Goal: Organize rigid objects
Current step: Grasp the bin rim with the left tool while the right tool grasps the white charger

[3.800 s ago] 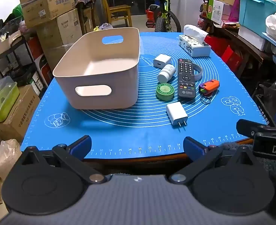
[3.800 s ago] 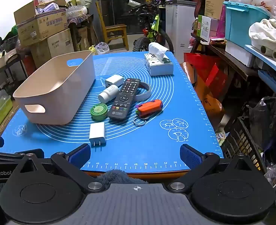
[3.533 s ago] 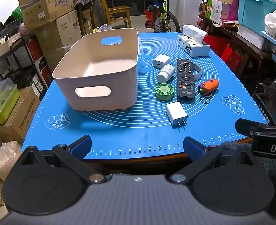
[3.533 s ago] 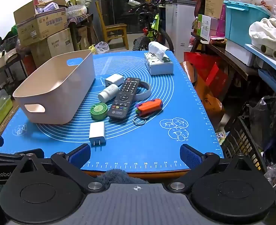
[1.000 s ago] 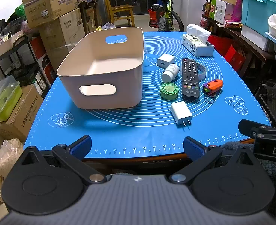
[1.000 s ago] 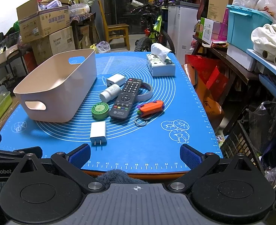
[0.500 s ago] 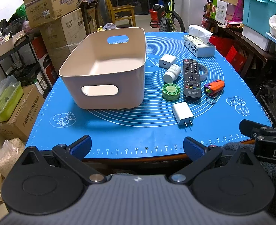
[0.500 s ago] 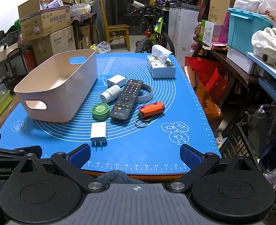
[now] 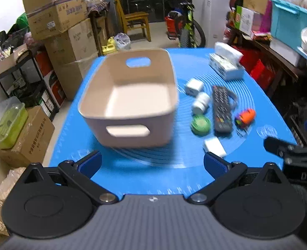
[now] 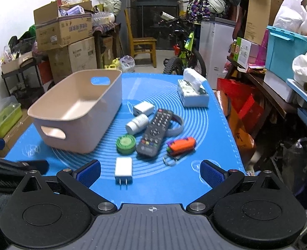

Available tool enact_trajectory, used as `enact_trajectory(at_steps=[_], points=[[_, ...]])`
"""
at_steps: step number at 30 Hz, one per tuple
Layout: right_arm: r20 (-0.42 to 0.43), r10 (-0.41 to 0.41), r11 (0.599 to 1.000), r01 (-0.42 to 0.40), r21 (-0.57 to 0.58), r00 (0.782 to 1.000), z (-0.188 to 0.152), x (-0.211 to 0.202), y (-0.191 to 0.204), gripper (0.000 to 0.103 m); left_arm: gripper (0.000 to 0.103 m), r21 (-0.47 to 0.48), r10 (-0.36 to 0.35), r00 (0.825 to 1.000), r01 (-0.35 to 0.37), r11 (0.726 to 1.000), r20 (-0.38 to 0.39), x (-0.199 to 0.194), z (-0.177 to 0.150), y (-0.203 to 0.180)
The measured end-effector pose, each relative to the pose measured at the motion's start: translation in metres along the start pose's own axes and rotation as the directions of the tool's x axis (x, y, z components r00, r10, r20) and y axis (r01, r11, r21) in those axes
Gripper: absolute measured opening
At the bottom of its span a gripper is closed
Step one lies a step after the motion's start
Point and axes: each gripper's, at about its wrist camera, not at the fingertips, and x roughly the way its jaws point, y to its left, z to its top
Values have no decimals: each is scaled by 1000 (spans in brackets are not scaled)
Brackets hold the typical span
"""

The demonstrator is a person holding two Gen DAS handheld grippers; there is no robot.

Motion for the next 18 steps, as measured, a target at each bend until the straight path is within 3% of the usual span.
enact_trajectory(at_steps=[3, 10, 18], points=[[4, 12, 1000, -12, 7, 1000, 13, 12, 4, 101, 103, -18, 41, 999, -40, 999, 10, 11, 21, 20], [-19, 36, 999, -36, 23, 999, 33, 54, 19, 101, 102, -76, 87, 994, -92, 993, -69, 54, 57, 69], [-107, 66, 998, -65, 15, 992, 40, 108, 32, 101, 101, -111, 36, 987, -54, 992, -154, 105, 74, 103]])
